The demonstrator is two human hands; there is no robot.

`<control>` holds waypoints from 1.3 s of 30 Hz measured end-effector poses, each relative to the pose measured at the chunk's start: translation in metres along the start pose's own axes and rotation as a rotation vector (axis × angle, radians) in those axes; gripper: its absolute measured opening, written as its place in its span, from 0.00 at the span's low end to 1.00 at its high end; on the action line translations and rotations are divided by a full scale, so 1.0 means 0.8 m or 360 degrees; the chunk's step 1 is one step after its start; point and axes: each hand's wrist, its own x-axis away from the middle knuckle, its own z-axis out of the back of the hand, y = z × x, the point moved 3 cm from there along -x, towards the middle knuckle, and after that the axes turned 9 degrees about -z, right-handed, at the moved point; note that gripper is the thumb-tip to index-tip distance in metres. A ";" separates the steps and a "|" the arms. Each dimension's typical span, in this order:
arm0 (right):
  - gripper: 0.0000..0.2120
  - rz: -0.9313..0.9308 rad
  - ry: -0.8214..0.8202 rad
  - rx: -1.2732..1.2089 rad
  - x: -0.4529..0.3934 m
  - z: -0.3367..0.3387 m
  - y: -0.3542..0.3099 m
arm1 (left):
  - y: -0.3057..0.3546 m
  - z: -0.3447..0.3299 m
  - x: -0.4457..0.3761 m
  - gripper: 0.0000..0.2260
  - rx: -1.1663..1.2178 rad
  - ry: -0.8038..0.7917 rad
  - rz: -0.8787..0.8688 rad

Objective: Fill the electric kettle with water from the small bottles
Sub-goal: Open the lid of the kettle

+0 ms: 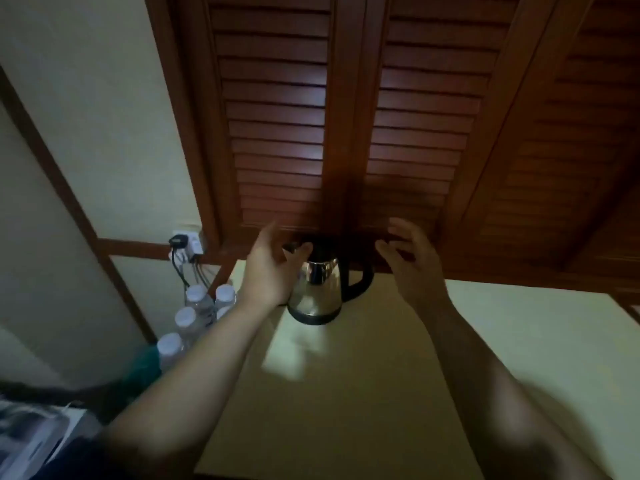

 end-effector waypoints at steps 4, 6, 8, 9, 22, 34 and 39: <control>0.29 -0.0202 -0.0063 0.0090 -0.006 -0.029 0.040 | -0.029 -0.030 0.021 0.47 -0.0078 -0.0139 0.0219; 0.32 -0.0231 -0.0111 0.0120 -0.015 -0.044 0.060 | -0.045 -0.041 0.021 0.52 -0.0006 -0.0101 0.0376; 0.32 -0.0267 -0.0140 0.0096 -0.024 -0.054 0.074 | -0.060 -0.051 0.024 0.53 0.0058 -0.0018 0.0499; 0.31 -0.0281 -0.0135 0.0087 -0.026 -0.059 0.081 | -0.066 -0.056 0.026 0.54 0.0074 0.0008 0.0551; 0.09 -0.0458 -0.0044 -0.0233 -0.050 -0.090 0.126 | -0.098 -0.080 0.011 0.23 0.0460 -0.0108 0.0484; 0.27 -0.0391 -0.0033 -0.0636 -0.062 -0.077 0.103 | -0.074 -0.069 -0.001 0.31 0.0495 -0.0108 0.0264; 0.31 -0.0284 -0.0040 -0.0641 -0.052 -0.037 0.071 | -0.061 -0.056 0.011 0.37 0.0314 -0.0174 0.0148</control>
